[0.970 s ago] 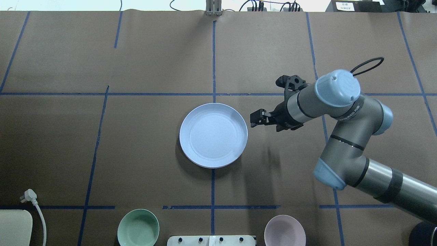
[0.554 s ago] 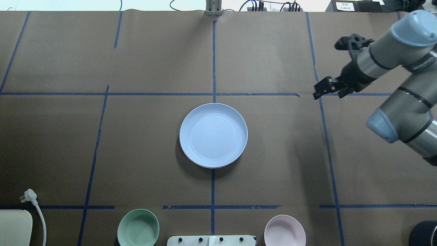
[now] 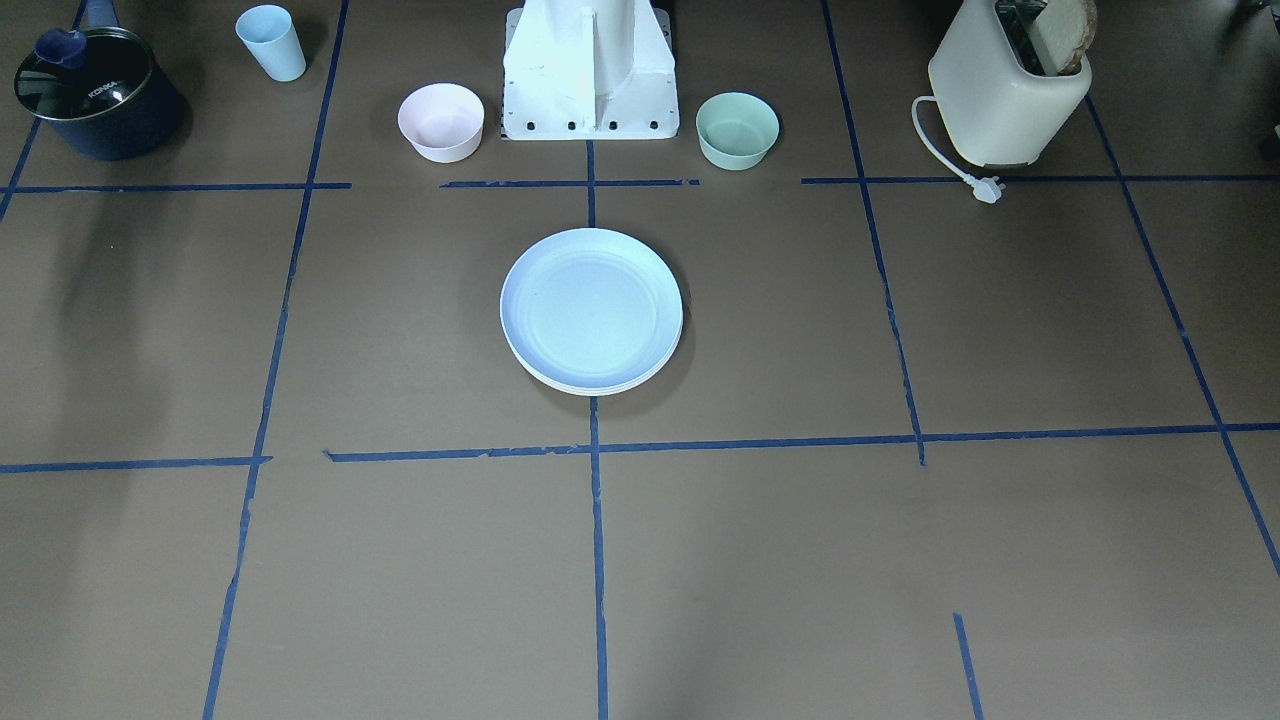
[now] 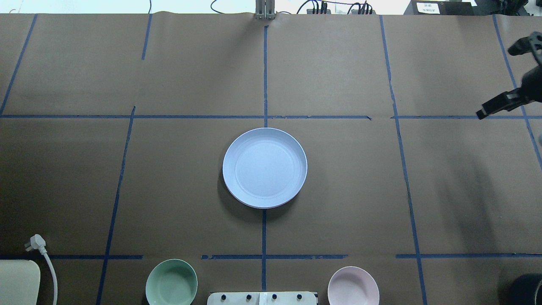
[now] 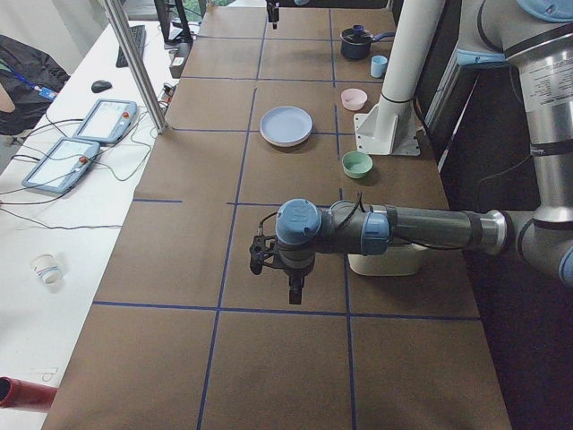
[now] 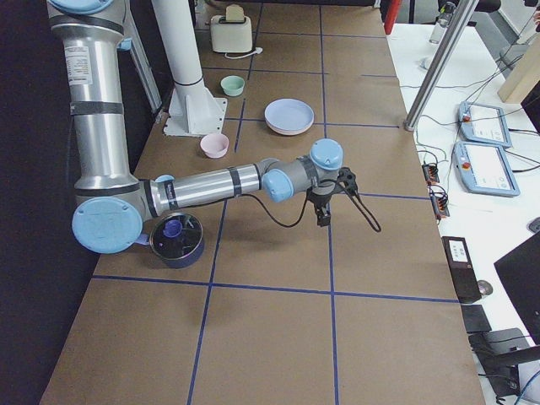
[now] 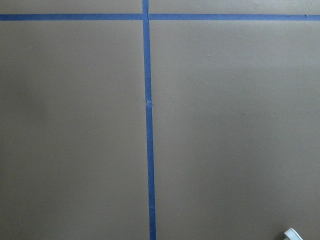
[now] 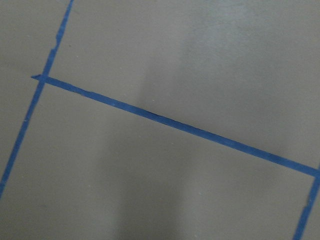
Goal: Stack three plates with pink and blue
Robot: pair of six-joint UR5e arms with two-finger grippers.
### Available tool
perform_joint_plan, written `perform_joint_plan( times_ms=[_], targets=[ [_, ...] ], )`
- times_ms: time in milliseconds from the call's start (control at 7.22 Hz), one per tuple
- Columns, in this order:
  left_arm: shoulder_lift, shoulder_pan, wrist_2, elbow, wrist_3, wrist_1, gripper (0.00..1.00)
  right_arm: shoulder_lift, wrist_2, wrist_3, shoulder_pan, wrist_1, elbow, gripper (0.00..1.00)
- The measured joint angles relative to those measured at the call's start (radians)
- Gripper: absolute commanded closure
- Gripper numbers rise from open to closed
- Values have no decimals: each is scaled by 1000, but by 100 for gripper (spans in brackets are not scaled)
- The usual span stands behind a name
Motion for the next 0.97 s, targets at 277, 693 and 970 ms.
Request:
perform_joint_plan(
  times_ms=[277, 693, 970],
  targets=[
    [2, 1, 6, 5, 6, 0, 0, -33, -18, -220, 171, -147, -3, 0],
    [5, 0, 5, 50, 9, -8, 0, -67, -50, -273, 264, -244, -8, 0],
    [6, 1, 8, 70, 9, -8, 0, -72, -21, -237, 267, -243, -8, 0]
  ],
)
